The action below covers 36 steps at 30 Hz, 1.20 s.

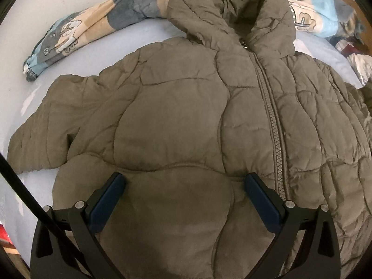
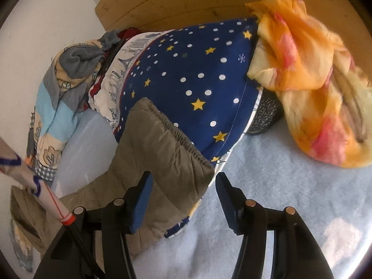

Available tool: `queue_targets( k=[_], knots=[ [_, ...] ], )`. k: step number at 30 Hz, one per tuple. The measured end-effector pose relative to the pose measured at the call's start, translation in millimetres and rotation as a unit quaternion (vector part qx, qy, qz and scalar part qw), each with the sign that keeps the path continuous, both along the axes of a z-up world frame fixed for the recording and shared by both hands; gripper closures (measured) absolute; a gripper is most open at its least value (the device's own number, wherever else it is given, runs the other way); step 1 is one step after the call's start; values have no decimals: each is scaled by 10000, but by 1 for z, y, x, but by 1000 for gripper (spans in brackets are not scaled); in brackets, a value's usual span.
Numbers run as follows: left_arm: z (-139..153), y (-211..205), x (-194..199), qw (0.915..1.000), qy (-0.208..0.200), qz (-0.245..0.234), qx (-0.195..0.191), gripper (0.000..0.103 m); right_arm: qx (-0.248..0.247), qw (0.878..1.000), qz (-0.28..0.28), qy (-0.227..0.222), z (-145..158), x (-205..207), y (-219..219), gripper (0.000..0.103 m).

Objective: Fold large clothes
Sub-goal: 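Move the right gripper to the sleeve cuff nearest it and grasp it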

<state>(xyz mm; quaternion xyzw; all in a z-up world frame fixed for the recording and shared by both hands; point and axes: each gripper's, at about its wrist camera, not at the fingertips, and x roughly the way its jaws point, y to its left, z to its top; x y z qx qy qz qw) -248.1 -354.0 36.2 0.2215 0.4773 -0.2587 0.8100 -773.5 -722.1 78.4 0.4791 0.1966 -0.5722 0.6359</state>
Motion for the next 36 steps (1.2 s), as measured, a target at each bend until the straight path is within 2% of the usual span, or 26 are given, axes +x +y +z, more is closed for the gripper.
queue_targets(
  k=[4,6,7,8,12,17,20,26,28,30,31,32,34,36],
  knots=[
    [1,2,0,10000,-13,4,4,0,23,9990,-135,-417,-13,-8,-6,43],
    [4,4,3,10000,-55,-9,-64,0,10,9989,-148,-434,-15,-11,-6,70],
    [7,4,3,9999,-65,-4,-116,0,-29,9990,-137,-432,-14,-13,-4,88],
    [11,5,2,9998,-75,3,-197,0,-66,9988,-154,-454,-12,-15,-2,92],
    [20,8,0,9994,-115,-1,-311,0,-392,9982,-105,-445,11,-19,15,96],
    [19,13,0,9995,-47,53,-309,0,-571,9977,23,-363,35,-12,29,97],
    [28,18,1,9990,-136,27,-414,0,-726,9961,92,-487,55,-5,39,102],
    [50,32,9,9965,-133,165,-806,0,-1454,9845,838,-520,139,44,78,102],
    [53,37,11,9961,-86,183,-855,0,-1564,9811,983,-574,158,57,89,102],
    [53,41,13,9956,33,187,-915,0,-1433,9827,867,-795,167,63,97,101],
    [53,42,12,9954,78,175,-937,0,-1350,9846,823,-749,166,64,97,94],
    [53,43,11,9954,93,148,-939,0,-1293,9859,798,-695,161,63,95,69],
    [52,42,7,9958,58,61,-906,0,-1128,9904,587,-549,141,54,91,34],
    [51,39,3,9961,44,-61,-874,0,-970,9933,242,-580,112,31,86,34]
  ],
)
